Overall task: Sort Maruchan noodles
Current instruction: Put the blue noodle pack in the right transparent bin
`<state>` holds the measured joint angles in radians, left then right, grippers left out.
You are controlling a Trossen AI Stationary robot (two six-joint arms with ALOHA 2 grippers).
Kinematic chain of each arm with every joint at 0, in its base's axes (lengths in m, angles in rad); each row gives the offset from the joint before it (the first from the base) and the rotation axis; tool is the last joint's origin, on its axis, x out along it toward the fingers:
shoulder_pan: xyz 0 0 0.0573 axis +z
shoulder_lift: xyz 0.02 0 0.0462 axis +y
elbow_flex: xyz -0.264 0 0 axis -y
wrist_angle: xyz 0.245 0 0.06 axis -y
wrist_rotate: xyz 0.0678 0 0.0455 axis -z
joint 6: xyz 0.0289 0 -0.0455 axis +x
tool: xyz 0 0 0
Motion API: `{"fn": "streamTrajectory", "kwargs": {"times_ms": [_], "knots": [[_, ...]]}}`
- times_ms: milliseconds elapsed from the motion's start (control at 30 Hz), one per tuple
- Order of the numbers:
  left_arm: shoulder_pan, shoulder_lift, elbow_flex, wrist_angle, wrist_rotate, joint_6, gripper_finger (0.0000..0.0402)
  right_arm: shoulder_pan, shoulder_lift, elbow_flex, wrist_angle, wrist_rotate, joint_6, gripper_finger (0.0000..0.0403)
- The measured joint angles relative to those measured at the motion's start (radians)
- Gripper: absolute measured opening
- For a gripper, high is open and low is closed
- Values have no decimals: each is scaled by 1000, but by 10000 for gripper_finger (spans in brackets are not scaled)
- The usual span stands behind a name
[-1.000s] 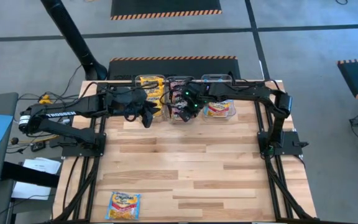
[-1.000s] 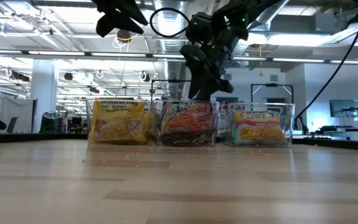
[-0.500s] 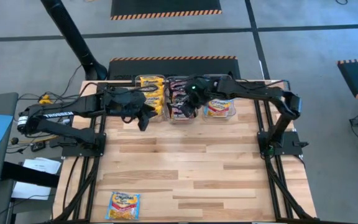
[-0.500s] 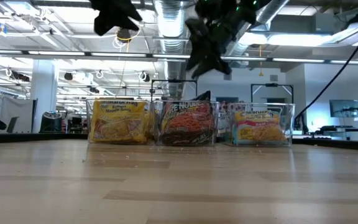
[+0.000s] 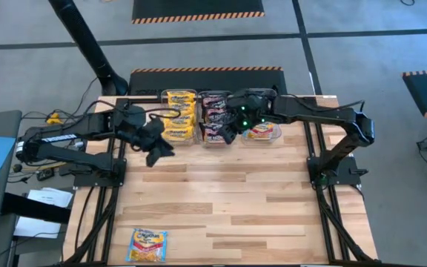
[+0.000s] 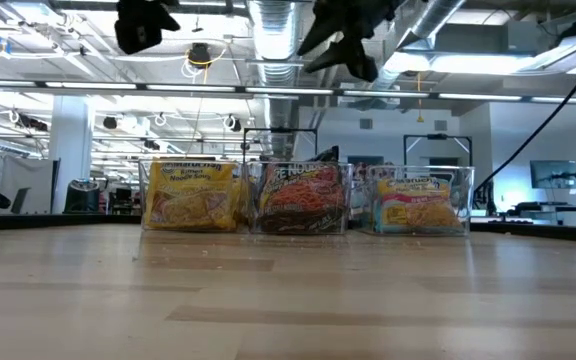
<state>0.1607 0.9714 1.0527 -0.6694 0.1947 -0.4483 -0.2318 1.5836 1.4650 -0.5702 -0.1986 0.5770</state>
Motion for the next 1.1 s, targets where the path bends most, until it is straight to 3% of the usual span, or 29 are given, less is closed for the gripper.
{"fn": "streamTrajectory", "kwargs": {"times_ms": [233, 467, 767, 1100], "knots": [[-68, -13, 0, -85, 113, -20, 122, 99, 9, 0, -8, -10, 44, 150], [-226, 4, 1, -190, 115, -42, 122, 180, 9, 0, -4, 38, 46, 150], [-414, 44, -12, -217, 136, -208, 123, 229, 9, 0, -5, 40, 43, 150], [-582, 185, -15, -223, 150, -352, 150, 273, 10, 0, -61, 42, 21, 150]]}}
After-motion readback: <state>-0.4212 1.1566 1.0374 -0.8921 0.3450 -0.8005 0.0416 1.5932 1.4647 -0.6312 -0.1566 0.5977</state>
